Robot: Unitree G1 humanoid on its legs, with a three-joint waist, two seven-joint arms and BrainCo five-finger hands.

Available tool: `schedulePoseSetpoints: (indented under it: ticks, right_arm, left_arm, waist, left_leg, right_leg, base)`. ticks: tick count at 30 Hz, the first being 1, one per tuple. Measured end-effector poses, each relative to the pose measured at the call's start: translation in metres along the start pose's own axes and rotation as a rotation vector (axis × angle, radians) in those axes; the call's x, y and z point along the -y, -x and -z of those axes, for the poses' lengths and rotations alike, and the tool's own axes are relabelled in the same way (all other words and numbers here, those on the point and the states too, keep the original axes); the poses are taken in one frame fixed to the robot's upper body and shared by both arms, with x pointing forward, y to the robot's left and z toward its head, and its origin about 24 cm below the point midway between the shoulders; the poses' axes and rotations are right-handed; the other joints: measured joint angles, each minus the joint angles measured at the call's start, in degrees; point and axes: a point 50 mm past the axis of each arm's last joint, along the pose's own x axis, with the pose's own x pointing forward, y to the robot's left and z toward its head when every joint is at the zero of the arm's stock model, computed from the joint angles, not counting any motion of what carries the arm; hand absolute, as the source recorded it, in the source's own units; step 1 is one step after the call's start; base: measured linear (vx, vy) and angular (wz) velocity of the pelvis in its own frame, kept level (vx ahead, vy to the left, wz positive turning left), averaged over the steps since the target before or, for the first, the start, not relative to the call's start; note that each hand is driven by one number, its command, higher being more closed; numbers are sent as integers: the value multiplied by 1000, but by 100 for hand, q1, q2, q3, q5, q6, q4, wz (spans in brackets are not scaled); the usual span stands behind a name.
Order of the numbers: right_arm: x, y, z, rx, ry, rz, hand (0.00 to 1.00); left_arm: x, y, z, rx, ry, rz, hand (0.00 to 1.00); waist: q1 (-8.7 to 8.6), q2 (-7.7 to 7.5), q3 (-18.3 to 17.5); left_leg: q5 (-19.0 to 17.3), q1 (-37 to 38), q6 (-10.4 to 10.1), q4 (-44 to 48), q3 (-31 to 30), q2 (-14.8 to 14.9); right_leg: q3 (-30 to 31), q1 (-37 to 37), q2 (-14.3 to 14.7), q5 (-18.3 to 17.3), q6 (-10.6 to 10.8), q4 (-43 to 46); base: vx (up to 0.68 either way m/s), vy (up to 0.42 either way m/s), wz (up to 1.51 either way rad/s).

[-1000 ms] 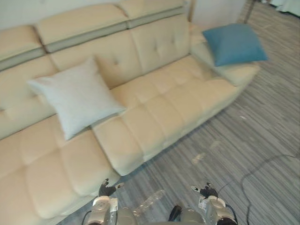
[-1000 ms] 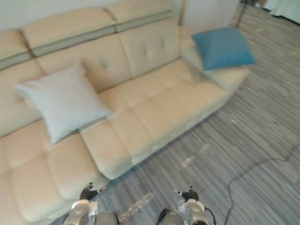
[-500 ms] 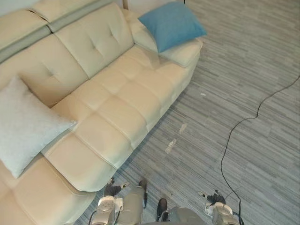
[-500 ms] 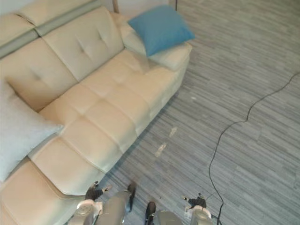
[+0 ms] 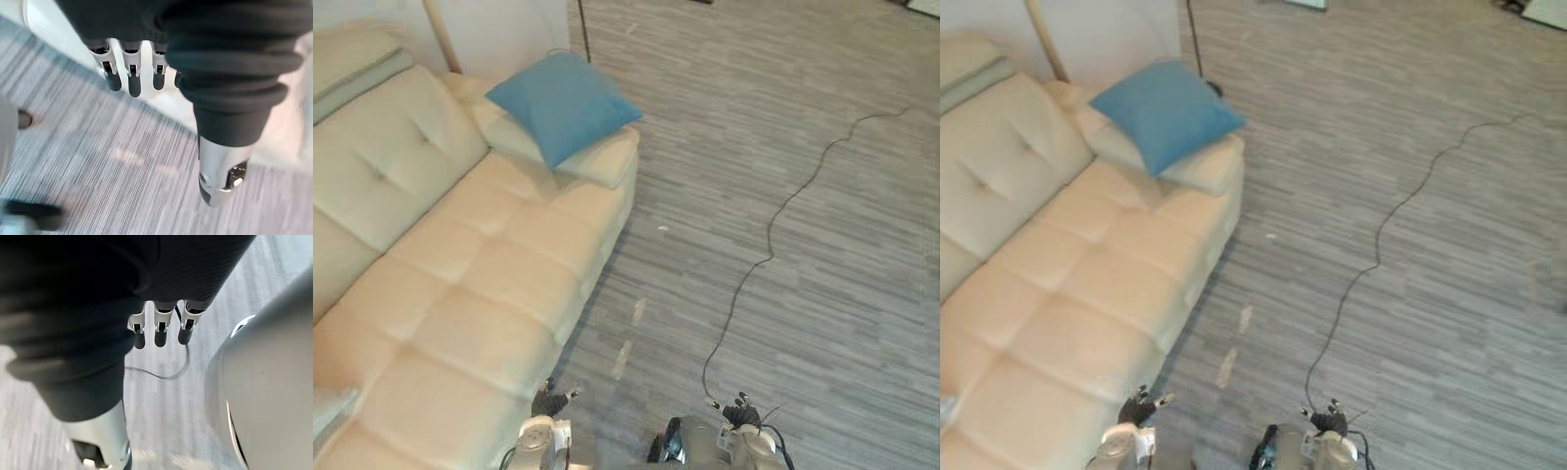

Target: Pick up cushions and gather them together orderly.

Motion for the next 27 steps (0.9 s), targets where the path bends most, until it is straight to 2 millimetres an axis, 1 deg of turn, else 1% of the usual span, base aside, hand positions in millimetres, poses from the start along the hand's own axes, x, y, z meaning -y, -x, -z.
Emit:
schedulePoseSetpoints:
  ticks: [1,2,3,4,5,6,7,8,9,10,11,12,13,14,15,16,17,18,19,20,21,22,23,24,25,26,27]
  right_arm:
    - [2,0,1,-7,1,4,0]
    - [9,-1,7,-33,6,24,0]
    - [16,-4,3,-27,17,39,0]
    - [23,-5,1,-26,15,58,0]
    - [28,-5,2,-29,-5,78,0]
    - [28,-5,2,-29,-5,78,0]
    - [26,-4,2,-29,-6,72,0]
    - [26,-3,6,-30,6,67,0]
    - [26,-2,7,-32,14,66,0]
    - [26,-1,9,-35,24,63,0]
    - [22,-1,10,-38,27,54,0]
    - [20,-1,10,-39,25,52,0]
    - [20,0,12,-46,15,55,0]
    - [17,-1,9,-41,11,51,0]
    - [17,-1,9,-42,9,52,0]
    - [18,-1,10,-44,5,56,0]
    - [18,-1,10,-46,6,56,0]
    - [17,-1,10,-48,6,57,0]
    - [16,-2,10,-51,6,56,0]
    - [11,-2,10,-54,3,46,0]
    - [5,-2,10,-64,-1,30,0]
    - [3,-2,9,-58,0,25,0]
    - [3,-1,10,-58,1,26,0]
    - [5,0,14,-68,6,29,0]
    - [5,0,14,-68,7,28,0]
    - [5,0,13,-63,7,24,0]
    - [6,0,14,-66,8,23,0]
  left_arm:
    - [-1,0,0,-1,-3,-3,0]
    - [-4,0,5,-18,-8,-10,0]
    - [0,0,8,-39,-2,-2,0]
    - [4,2,14,-57,3,7,0]
    - [10,4,18,-71,20,15,0]
    - [10,4,18,-71,21,15,0]
    - [9,3,14,-59,42,6,0]
    - [9,3,10,-41,69,0,0]
    - [8,4,8,-31,71,-2,0]
    - [6,4,5,-8,71,-4,0]
    - [2,3,-1,21,63,-12,0]
    - [0,2,-3,29,59,-14,0]
    - [0,2,-6,44,49,-8,0]
    - [0,2,-8,57,47,-7,0]
    - [1,2,-9,59,46,-6,0]
    - [2,3,-9,63,40,-1,0]
    - [3,3,-9,63,34,5,0]
    - [2,3,-8,62,32,4,0]
    - [1,3,-9,64,44,1,0]
    - [2,3,-11,69,47,3,0]
    - [-1,0,-14,75,30,2,0]
    - [-1,0,-15,80,29,4,0]
    - [-2,0,-15,78,27,4,0]
    - [-3,1,-14,75,32,7,0]
    - [-4,1,-13,72,28,10,0]
    - [-4,1,-11,64,21,17,0]
    - [-5,1,-9,56,12,21,0]
  waist:
    - [-10,-21,-10]
    - [-66,-86,-44]
    - [-92,179,-32]
    - [-142,298,-100]
    - [-170,468,-198]
    - [-170,470,-199]
    - [-174,499,-189]
    - [-128,475,-142]
    - [-100,480,-115]
    - [-79,481,-62]
    - [-46,392,-4]
    - [-43,359,8]
    - [-37,312,23]
    - [8,312,25]
    - [24,317,34]
    - [49,315,41]
    - [96,323,40]
    - [192,320,44]
    - [248,303,54]
    - [389,258,28]
    - [379,76,33]
    - [341,36,48]
    - [333,20,43]
    - [315,-1,15]
    - [307,-10,10]
    - [277,-25,9]
    - [260,-23,16]
  left_leg:
    - [-22,61,-97,-22,-5,1]
    - [-160,247,-347,-39,-81,0]
    - [-185,371,-415,-39,-186,212]
    - [-76,341,-597,69,-325,312]
    - [9,48,-709,740,-576,495]
    - [11,41,-709,755,-580,499]
    - [278,-500,-536,1933,-845,549]
    - [1037,-1182,-290,3454,-995,619]
    - [1009,-1437,-305,4022,-963,683]
    - [768,-1829,-316,4753,-905,759]
    - [526,-2300,-304,5097,-712,683]
    - [463,-2465,-248,5074,-617,632]
    - [332,-2765,-201,4758,-399,506]
    - [244,-3002,-151,3976,-101,320]
    - [244,-3049,-140,3509,39,205]
    - [301,-3088,-130,2578,192,-23]
    - [559,-3078,-184,1544,214,-268]
    - [1086,-3074,-152,475,251,-492]
    - [1496,-3022,-146,132,253,-567]
    - [2084,-2867,-36,-102,367,-610]
    - [1929,-2756,171,-27,450,-746]
    - [1796,-2750,288,167,447,-772]
    - [1545,-2727,303,529,480,-759]
    - [1193,-2572,332,807,465,-746]
    - [1065,-2476,336,836,435,-743]
    - [857,-2235,325,820,354,-761]
    - [699,-1837,299,698,311,-763]
  right_leg:
    - [46,1,-4,240,-37,-250]
    - [81,52,-37,1158,-180,-421]
    - [-37,48,98,929,-259,-62]
    - [-87,33,165,580,-306,132]
    - [-207,44,336,247,-446,277]
    - [-208,45,341,244,-447,277]
    - [-310,222,441,61,-524,250]
    - [-363,635,557,-65,-623,18]
    - [-395,856,633,-108,-672,-98]
    - [-439,1244,718,-183,-753,-294]
    - [-468,1717,741,-274,-774,-566]
    - [-477,1859,740,-319,-782,-681]
    - [-483,2118,734,-338,-769,-916]
    - [-473,2351,725,-347,-709,-1143]
    - [-466,2440,720,-355,-691,-1233]
    - [-442,2591,699,-395,-645,-1364]
    - [-421,2712,691,-439,-601,-1501]
    - [-313,2855,703,-503,-549,-1651]
    - [-222,2958,701,-525,-521,-1718]
    - [-11,3082,669,-578,-430,-1819]
    - [138,3145,515,-592,-385,-1779]
    - [226,3139,464,-569,-348,-1623]
    - [382,3086,423,-553,-313,-1136]
    - [441,2798,372,-571,16,-29]
    - [456,2607,325,-507,319,538]
    - [479,2163,188,-424,719,1616]
    - [285,1818,-13,-585,505,2403]
  base:
    - [463,-277,11]
    - [394,-248,2]
    - [459,-296,11]
    - [630,-405,2]
    - [533,-352,7]
    - [456,-308,7]
    - [440,-304,19]
    - [346,-235,21]
    - [432,-250,15]
    - [407,-184,10]
    - [407,-184,12]
    - [357,-178,14]
    - [317,-132,9]
    - [393,-137,6]
    - [447,-64,-1]
    - [344,2,-4]
    - [454,39,-17]
    - [373,58,-31]
    - [513,95,-60]
    - [667,103,-55]
    - [683,106,-41]
    - [561,92,-7]
    - [561,146,7]
    - [449,121,9]
    - [662,142,13]
    - [519,74,8]
    - [612,86,6]
